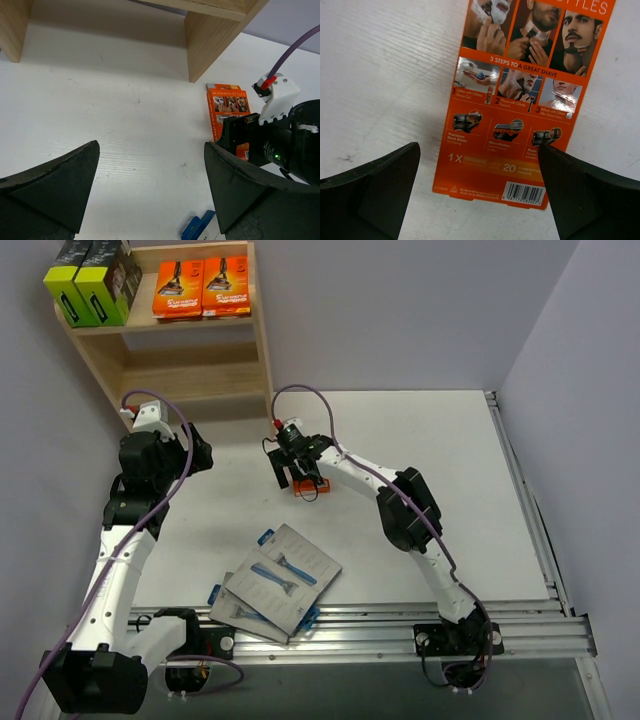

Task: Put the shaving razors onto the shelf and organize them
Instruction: Grab a shaving razor with the right arm

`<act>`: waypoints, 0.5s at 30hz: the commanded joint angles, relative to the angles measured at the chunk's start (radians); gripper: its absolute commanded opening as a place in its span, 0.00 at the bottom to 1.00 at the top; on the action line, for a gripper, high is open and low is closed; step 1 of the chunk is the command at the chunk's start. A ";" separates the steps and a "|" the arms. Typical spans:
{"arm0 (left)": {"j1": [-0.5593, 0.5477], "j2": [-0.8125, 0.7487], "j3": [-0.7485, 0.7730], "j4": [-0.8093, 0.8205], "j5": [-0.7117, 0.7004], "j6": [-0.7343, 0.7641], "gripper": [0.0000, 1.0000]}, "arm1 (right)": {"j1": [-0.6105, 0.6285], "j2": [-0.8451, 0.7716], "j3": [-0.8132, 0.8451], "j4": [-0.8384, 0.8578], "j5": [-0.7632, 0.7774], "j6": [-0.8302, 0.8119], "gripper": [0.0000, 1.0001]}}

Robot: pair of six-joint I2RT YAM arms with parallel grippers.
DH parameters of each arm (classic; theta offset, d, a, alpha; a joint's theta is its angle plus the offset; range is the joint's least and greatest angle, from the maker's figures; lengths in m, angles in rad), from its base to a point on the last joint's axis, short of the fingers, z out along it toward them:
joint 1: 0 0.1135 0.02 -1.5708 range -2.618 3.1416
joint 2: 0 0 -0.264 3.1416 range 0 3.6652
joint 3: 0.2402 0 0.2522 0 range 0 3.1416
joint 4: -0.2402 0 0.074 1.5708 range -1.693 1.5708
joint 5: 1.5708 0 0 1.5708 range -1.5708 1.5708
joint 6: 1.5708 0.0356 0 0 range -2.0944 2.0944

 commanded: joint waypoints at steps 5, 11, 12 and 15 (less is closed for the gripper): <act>-0.001 -0.031 0.010 0.015 -0.021 0.009 0.94 | 0.003 0.030 -0.031 -0.083 0.178 -0.009 0.88; -0.001 -0.026 0.007 0.022 -0.002 0.004 0.94 | -0.033 -0.062 -0.173 -0.031 0.161 0.020 0.62; -0.001 -0.023 0.007 0.020 0.001 0.004 0.94 | -0.046 -0.077 -0.227 -0.020 0.155 0.023 0.59; -0.001 -0.017 0.006 0.023 0.013 -0.001 0.94 | -0.072 -0.148 -0.330 0.007 0.126 0.034 0.51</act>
